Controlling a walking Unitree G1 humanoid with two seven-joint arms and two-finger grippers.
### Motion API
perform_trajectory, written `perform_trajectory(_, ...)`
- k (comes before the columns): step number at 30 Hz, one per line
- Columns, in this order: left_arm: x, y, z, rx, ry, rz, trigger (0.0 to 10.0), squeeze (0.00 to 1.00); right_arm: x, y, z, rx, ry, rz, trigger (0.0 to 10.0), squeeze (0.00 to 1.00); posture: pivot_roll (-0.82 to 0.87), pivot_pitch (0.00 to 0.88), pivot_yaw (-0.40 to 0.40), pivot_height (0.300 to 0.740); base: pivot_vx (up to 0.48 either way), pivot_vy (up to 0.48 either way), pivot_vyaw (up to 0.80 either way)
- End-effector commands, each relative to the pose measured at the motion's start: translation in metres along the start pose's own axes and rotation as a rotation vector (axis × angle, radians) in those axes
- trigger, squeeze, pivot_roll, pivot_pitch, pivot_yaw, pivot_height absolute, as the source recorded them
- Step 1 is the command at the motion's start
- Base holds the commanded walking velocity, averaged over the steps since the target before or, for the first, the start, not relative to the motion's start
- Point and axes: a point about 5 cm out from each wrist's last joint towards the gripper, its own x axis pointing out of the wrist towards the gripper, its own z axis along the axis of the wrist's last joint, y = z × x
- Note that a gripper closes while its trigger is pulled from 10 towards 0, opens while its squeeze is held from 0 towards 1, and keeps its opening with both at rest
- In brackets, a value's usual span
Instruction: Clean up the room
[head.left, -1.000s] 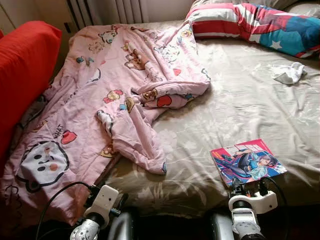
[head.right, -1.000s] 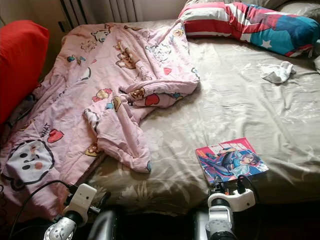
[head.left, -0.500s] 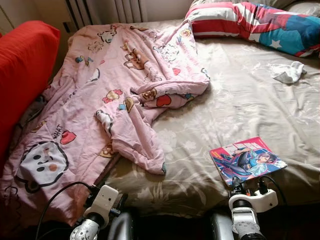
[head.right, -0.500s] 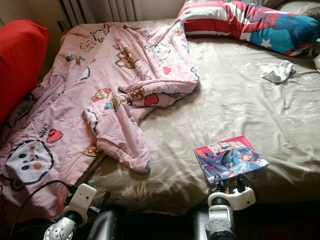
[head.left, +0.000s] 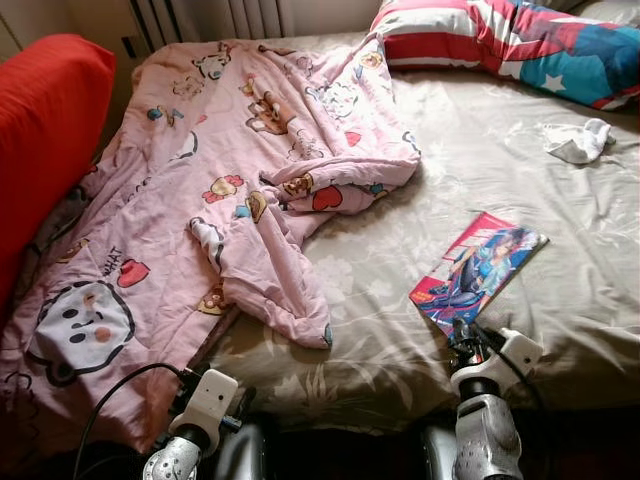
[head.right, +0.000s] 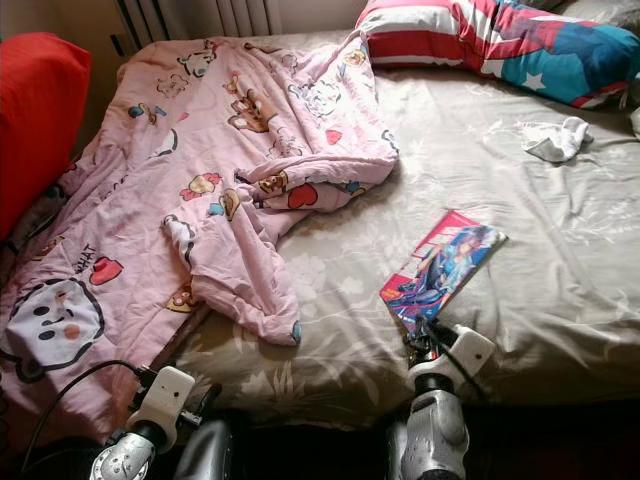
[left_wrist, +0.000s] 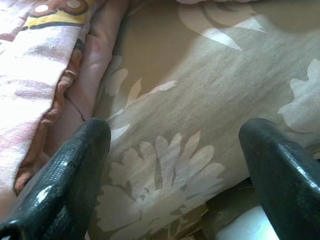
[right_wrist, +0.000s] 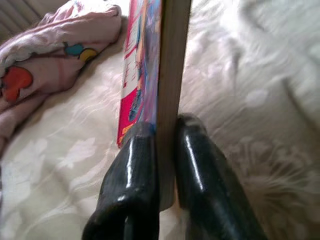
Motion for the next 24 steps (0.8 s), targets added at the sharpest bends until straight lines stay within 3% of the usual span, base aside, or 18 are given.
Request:
perform_trajectory(1, -0.004, -0.005, -0.010, -0.005, 0.043, -0.001, 10.0, 0.00, -0.002, 0.004, 0.005, -0.089, -0.036, 0.029, 10.0, 0.00, 0.03, 0.184, 0.036, 0.551, 0.000, 0.000, 0.00)
perform_trajectory(5, -0.003, -0.006, -0.010, -0.011, 0.041, -0.002, 10.0, 0.00, -0.005, 0.005, 0.005, -0.141, -0.047, 0.030, 10.0, 0.00, 0.03, 0.176, 0.033, 0.551, 0.000, 0.000, 0.00)
perform_trajectory(14, -0.002, -0.006, -0.016, -0.053, 0.072, 0.022, 10.0, 0.00, -0.005, 0.015, 0.003, -0.206, -0.031, 0.064, 10.0, 0.00, 0.03, 0.157, 0.027, 0.612, 0.000, 0.000, 0.00)
perform_trajectory(24, -0.012, 0.008, -0.044, -0.239, 0.205, 0.155, 10.0, 0.00, -0.005, 0.016, 0.004, -0.223, -0.026, 0.064, 10.0, 0.00, 0.03, 0.164, 0.022, 0.671, 0.000, 0.000, 0.00)
